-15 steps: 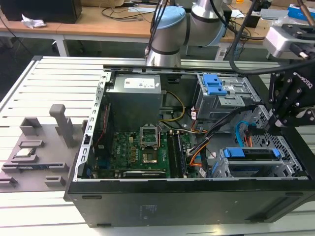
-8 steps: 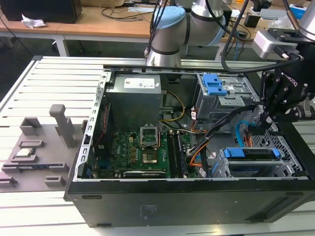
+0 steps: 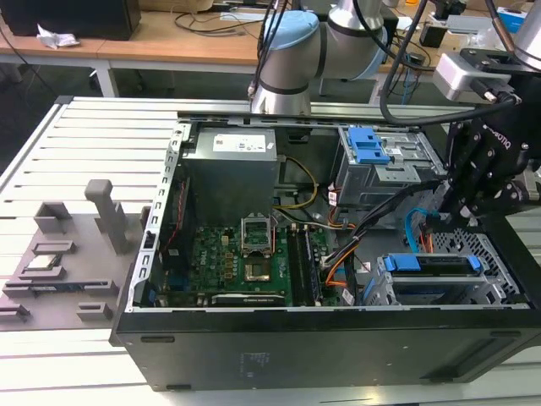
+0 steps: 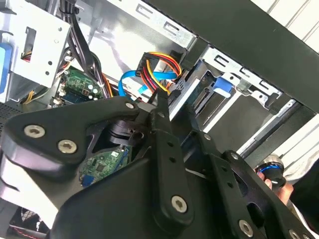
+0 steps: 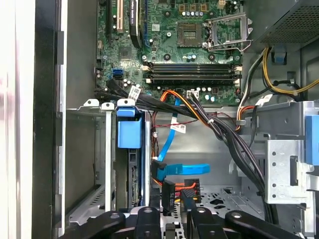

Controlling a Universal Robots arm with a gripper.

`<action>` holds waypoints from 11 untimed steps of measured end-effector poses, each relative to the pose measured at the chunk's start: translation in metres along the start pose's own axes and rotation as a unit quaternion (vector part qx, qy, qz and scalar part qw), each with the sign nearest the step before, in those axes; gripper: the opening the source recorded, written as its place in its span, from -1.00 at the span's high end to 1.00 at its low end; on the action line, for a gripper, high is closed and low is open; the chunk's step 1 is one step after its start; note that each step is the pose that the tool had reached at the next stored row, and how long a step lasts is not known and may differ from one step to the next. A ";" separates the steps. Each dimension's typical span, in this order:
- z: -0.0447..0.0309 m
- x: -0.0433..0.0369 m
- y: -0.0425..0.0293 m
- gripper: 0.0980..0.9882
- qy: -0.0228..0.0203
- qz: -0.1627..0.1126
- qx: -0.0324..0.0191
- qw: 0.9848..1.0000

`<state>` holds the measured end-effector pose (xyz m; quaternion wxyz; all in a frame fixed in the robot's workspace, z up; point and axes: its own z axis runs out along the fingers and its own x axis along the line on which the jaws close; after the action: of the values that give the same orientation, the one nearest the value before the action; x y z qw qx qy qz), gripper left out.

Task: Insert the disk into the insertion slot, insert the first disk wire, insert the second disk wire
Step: 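Insert the first disk wire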

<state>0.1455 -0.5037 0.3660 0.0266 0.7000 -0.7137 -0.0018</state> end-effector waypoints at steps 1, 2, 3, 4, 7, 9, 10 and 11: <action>0.0049 -0.0001 -0.0001 0.54 0.001 0.000 0.000 1.000; 0.0086 -0.0002 -0.0002 0.54 0.002 0.000 0.000 1.000; 0.0114 -0.0004 -0.0003 0.54 0.005 0.000 0.000 1.000; 0.0118 -0.0003 -0.0003 0.54 0.007 0.000 0.000 1.000; 0.0118 -0.0003 -0.0003 0.54 0.007 0.000 0.000 1.000; 0.0118 -0.0003 -0.0003 0.58 0.007 0.000 0.000 1.000; 0.0118 -0.0003 -0.0003 0.84 0.007 0.000 0.000 1.000; 0.0118 -0.0003 -0.0003 0.84 0.007 0.000 0.000 1.000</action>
<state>0.1454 -0.5038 0.3542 0.0315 0.6997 -0.7137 0.0032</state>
